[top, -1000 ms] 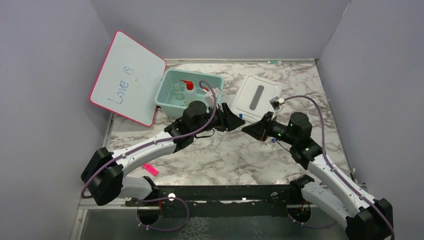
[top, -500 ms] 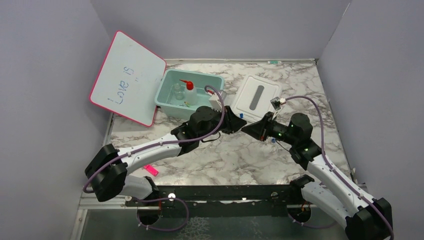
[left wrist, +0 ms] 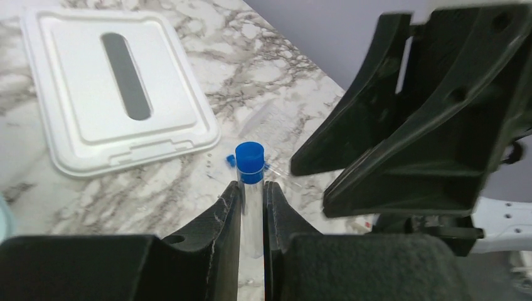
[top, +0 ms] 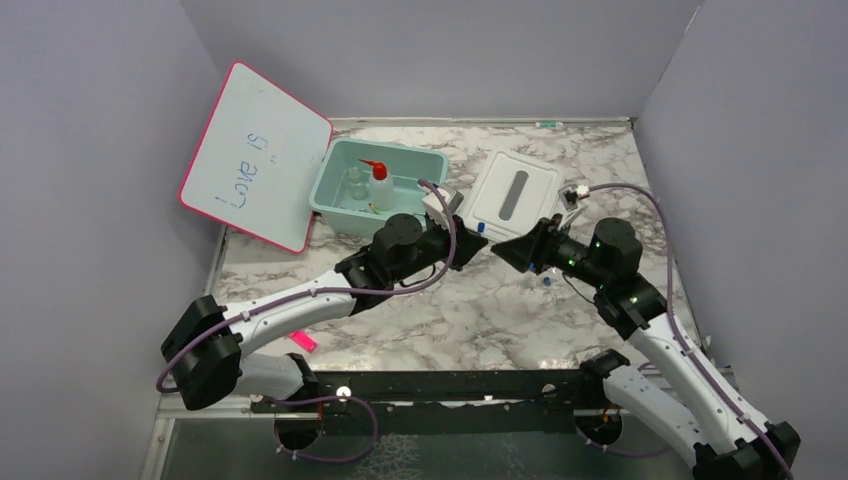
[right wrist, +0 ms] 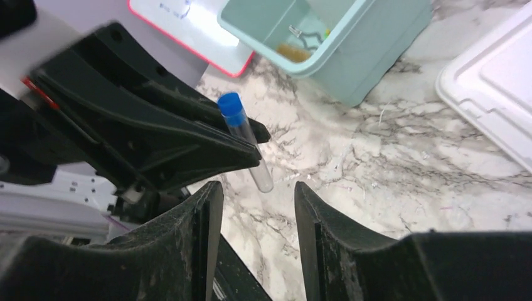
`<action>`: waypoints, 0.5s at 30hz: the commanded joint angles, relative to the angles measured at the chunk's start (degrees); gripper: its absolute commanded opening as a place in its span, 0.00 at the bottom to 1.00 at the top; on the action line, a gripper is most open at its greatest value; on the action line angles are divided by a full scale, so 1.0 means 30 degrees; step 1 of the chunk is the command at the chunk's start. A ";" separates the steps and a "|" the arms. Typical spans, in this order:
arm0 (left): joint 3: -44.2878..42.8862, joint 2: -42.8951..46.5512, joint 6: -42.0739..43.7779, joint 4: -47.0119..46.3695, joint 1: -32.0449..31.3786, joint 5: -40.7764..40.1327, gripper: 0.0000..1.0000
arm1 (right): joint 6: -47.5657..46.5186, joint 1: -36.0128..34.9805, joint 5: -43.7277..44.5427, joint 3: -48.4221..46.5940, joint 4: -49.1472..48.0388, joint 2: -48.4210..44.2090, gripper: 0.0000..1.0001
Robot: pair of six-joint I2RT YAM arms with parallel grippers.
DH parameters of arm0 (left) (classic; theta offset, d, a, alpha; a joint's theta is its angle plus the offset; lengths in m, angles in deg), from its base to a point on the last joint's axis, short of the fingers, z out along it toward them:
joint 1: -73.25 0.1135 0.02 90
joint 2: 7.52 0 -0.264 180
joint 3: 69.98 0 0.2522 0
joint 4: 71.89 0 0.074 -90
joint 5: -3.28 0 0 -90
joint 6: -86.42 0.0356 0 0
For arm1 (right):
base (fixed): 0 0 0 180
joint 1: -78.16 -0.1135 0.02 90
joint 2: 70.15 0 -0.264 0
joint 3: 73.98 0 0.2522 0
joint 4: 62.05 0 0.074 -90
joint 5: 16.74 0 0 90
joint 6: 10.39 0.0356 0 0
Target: Organize the chemistry lab equipment
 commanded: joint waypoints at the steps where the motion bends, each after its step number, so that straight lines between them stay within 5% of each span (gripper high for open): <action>1: -0.0236 0.0704 0.4819 -0.0111 -0.0107 -0.0614 0.02 | -0.0004 0.0084 0.3336 -0.3024 0.4331 -0.0709 0.51; 5: -0.0722 0.0429 0.6672 0.0082 -0.0107 0.0696 0.04 | 0.0311 0.0071 0.4458 -0.5621 0.6690 0.1288 0.52; 15: -0.2272 -0.0767 0.8014 0.1888 -0.0107 0.2072 0.05 | -0.0490 0.0085 0.0652 -0.6845 0.6298 0.4137 0.55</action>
